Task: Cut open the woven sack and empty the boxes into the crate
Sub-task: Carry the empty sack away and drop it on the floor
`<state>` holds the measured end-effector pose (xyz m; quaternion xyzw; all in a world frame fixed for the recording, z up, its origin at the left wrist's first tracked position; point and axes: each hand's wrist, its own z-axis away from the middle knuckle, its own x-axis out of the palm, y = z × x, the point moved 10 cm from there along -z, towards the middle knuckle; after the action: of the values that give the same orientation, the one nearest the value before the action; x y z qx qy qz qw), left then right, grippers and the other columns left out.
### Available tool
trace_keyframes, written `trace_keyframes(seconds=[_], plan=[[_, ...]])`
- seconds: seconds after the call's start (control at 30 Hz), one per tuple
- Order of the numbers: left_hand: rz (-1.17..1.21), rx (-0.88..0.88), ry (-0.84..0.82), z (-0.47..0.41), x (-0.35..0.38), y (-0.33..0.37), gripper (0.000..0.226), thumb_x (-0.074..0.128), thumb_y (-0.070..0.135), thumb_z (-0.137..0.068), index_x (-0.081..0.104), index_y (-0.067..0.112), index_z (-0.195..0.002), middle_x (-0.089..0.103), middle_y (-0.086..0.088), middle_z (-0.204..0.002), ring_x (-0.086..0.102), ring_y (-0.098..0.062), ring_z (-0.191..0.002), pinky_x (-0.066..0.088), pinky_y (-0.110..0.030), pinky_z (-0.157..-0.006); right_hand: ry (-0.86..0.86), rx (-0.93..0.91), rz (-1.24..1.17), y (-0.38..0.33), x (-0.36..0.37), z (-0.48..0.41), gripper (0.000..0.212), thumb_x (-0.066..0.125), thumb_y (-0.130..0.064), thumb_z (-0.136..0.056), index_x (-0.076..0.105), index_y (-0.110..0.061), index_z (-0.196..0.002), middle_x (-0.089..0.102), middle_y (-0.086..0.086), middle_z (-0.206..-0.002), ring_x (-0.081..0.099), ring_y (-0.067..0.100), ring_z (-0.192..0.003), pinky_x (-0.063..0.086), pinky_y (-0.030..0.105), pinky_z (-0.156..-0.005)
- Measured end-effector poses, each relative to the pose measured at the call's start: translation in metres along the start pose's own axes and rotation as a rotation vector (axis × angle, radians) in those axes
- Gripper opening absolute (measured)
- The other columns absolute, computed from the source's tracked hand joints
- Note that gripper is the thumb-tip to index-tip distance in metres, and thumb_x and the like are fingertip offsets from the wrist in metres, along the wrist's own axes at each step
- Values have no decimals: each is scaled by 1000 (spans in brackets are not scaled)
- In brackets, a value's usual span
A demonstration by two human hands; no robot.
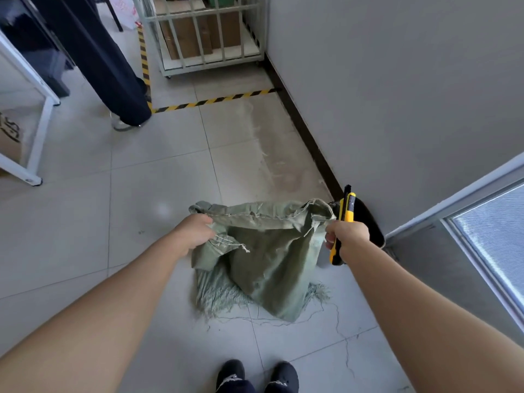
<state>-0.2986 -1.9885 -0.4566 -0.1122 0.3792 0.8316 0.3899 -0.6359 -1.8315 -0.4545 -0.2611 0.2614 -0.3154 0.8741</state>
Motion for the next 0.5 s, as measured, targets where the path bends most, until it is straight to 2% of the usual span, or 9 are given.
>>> trace_keyframes(seconds=[0.07,0.13,0.2,0.33,0.37,0.5], plan=[[15,-2,6,14,-1,14,39,59,1,-85,57,9,-123,57,-11,-121,57,-29,-112,52,-40,-92,-27,16,-7,-8,-2,9,11,62,7,-82,58,-2,-88,56,15,-75,46,22,-52,41,28,-46],[-18,15,24,29,-4,32,35,56,4,-90,58,14,-124,55,-6,-117,51,-23,-105,45,-28,-76,-60,21,-17,-18,-3,20,13,63,9,-81,59,-3,-80,56,15,-71,46,21,-50,40,28,-48],[-24,38,35,38,-6,46,33,54,5,-92,59,14,-123,54,-4,-111,48,-20,-98,38,-24,-64,-85,5,-31,-29,-4,31,18,63,12,-79,59,-5,-75,56,14,-68,46,21,-49,40,29,-49],[-9,67,14,53,-8,67,28,55,8,-92,62,12,-118,56,-6,-100,44,-11,-70,33,-23,-59,-96,-38,-50,-52,-11,51,21,58,12,-81,56,-7,-72,56,15,-68,45,22,-52,41,30,-54],[-11,71,7,58,-7,71,27,55,8,-92,62,13,-117,56,-6,-99,43,-11,-69,35,-24,-60,-101,-44,-52,-55,-13,55,21,57,12,-82,56,-7,-73,57,15,-68,44,22,-52,40,30,-53],[-15,107,-2,77,-2,94,26,57,10,-92,62,14,-117,58,-7,-107,52,-20,-95,44,-26,-70,-122,-48,-56,-65,-20,66,14,57,9,-85,58,-5,-84,61,17,-73,46,21,-52,40,29,-51]])
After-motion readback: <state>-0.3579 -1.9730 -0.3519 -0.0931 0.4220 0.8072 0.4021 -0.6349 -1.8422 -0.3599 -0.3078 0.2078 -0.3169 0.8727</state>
